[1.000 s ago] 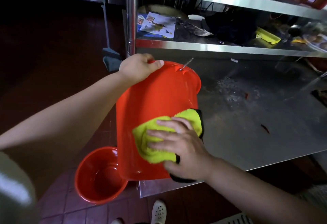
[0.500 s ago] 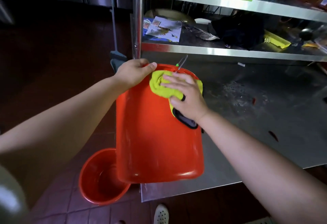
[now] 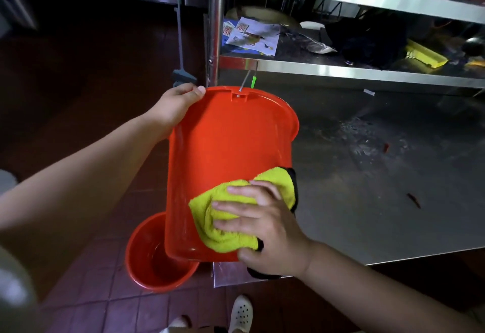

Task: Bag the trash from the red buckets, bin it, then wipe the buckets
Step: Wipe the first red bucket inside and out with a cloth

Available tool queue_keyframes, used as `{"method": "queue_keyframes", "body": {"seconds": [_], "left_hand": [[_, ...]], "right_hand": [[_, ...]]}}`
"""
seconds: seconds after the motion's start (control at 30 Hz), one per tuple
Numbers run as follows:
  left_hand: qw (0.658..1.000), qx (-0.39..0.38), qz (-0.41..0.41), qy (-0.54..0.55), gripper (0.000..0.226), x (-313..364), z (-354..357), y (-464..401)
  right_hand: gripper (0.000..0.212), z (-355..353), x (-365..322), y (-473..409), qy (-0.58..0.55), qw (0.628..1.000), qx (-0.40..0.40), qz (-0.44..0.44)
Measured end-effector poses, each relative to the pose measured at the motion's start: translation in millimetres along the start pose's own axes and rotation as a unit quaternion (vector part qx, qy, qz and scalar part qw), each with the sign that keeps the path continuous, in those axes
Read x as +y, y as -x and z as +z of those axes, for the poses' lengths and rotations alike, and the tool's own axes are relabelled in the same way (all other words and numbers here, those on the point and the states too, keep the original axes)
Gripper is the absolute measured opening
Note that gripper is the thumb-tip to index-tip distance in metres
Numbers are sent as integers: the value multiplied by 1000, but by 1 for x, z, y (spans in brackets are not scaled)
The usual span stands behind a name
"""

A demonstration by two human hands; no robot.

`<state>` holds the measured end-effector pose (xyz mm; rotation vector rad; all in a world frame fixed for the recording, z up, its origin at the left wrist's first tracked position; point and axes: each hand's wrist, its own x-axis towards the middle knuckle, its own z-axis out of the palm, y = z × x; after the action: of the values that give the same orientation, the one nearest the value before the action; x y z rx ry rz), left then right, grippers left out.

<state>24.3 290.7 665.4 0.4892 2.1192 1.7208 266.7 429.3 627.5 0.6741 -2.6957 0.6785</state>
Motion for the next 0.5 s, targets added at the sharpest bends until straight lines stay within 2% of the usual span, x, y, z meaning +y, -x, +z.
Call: {"method": "queue_keyframes", "body": {"seconds": [0.2,0.37,0.5], "left_hand": [[999,-23,-9,30,23,2,2,-4],[998,-31,-7,62,26,-2,6,-12],[995,-33,-22,91,23,-7,9,-16]], "right_hand": [[40,-11,22,-20,1,999,24,-42],[39,-31,68,-62,-13,992,104,71],[41,-53,101,-89,-11,985,108,131]]}}
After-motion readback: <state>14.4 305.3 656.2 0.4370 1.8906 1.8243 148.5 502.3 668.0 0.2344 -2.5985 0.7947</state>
